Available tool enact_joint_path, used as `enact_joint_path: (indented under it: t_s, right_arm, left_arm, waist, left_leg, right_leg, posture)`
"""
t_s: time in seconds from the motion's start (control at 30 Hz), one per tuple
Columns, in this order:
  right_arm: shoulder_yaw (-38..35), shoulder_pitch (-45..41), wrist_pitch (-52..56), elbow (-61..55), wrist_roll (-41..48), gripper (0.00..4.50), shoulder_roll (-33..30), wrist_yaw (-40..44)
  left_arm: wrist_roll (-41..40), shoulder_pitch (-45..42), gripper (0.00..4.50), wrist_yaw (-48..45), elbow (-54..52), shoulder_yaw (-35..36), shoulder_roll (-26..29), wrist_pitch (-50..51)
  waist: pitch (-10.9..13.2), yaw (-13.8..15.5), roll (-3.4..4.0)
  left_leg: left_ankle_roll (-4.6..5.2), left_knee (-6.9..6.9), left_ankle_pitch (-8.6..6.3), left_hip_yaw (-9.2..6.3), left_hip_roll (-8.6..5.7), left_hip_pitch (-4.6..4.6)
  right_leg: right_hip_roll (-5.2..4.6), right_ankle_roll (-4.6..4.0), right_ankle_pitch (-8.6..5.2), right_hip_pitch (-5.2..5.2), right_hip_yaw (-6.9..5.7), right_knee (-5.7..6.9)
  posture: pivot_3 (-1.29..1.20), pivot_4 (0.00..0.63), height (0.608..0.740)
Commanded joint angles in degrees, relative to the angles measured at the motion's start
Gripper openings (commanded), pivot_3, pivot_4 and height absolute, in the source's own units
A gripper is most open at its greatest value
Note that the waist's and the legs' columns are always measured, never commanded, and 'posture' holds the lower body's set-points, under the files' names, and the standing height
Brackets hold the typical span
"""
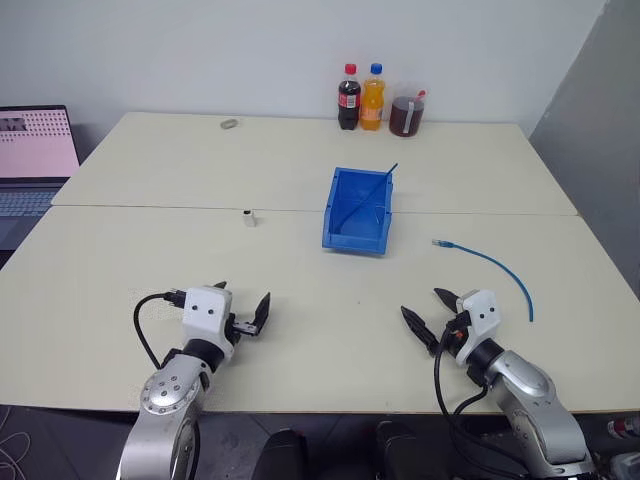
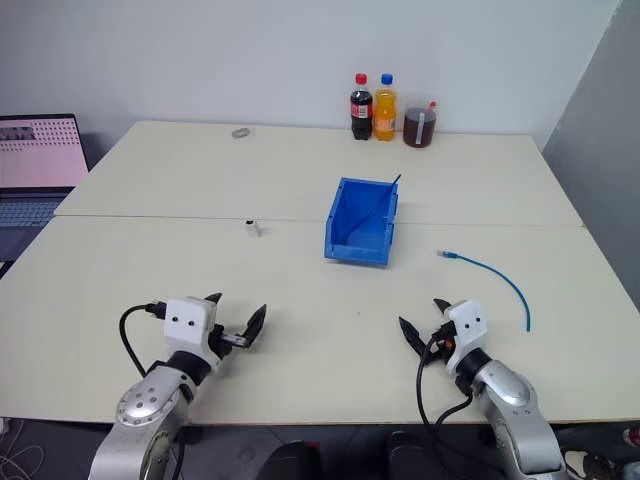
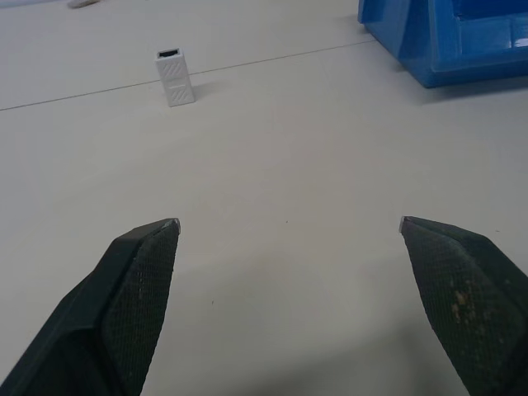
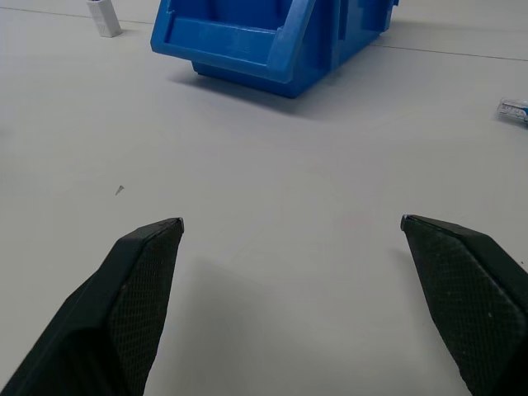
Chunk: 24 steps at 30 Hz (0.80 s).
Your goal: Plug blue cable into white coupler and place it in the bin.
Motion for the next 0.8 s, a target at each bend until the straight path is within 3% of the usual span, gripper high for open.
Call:
enact_joint_path:
  t_s: [0.03,0.6,0.8]
  right_arm:
    - [-0.56,0.37,-1.49,-1.97,-0.42,4.48,-0.2,-0.27]
    - [-0.12,0.38,-1.65,-1.91,-0.83,4.48,-0.74,0.62]
    - [-0.11,0.18,-1.83,-1.77,-1.0,4.48,-0.74,0.64]
  left_arm:
    - [0.85,-0.32,4.5,-0.17,-1.81,-0.79,0.18,-1.45]
    - [0.58,1.68,4.5,-3.33,-2.16,-1.43,0.97,-4.54]
    - [-3.97,3.34,4.5,-7.75,-2.6,-0.93,1.11,-4.61]
  waist:
    - [0.0,0.0,0.0]
    - [0.0,0.01,0.0]
    - [0.0,-0.02,0.0]
  left_leg:
    - [0.0,0.0,0.0,0.0,0.0,0.0]
    - [0.0,0.0,0.0,0.0,0.0,0.0]
    - [0.0,0.0,0.0,0.01,0.01,0.0]
  right_leg:
    - [0.0,0.0,0.0,0.0,0.0,0.0]
    - [0.0,-0.01,0.0,0.0,0.0,0.0]
    - [0.0,-0.01,-0.01,0.0,0.01,0.0]
  posture:
    - [0.0,0.15,0.74]
    - [0.0,0.15,0.74]
    - [0.0,0.15,0.74]
